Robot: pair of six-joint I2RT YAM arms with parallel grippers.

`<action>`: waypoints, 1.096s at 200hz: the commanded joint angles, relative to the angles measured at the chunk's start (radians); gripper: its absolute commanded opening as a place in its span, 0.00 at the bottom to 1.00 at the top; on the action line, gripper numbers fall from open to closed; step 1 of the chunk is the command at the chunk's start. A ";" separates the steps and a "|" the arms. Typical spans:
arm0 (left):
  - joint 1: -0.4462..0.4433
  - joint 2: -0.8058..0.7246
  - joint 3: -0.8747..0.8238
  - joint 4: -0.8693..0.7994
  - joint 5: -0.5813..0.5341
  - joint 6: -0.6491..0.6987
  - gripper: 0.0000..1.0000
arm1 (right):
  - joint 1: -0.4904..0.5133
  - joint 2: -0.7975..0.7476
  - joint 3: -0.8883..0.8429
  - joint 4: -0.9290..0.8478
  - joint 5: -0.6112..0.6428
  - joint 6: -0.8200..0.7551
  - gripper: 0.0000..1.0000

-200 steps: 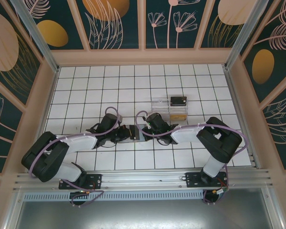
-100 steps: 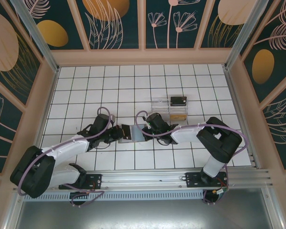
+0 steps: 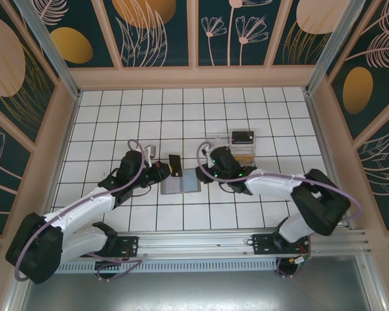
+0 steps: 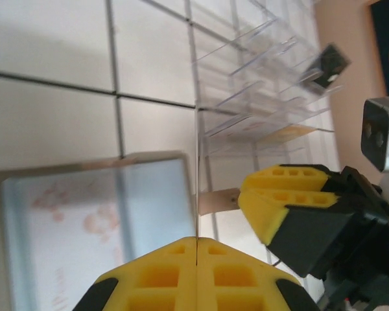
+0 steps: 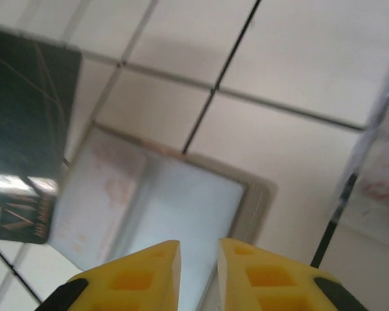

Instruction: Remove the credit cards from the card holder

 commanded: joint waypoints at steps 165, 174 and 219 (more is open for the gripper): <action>0.008 0.064 -0.065 0.424 0.222 -0.093 0.00 | -0.192 0.042 -0.083 0.567 -0.648 0.361 0.29; 0.009 0.065 -0.065 0.425 0.223 -0.093 0.00 | -0.192 0.045 -0.083 0.571 -0.652 0.363 0.28; 0.007 0.081 -0.073 0.460 0.251 -0.106 0.00 | -0.192 0.052 -0.083 0.587 -0.663 0.372 0.27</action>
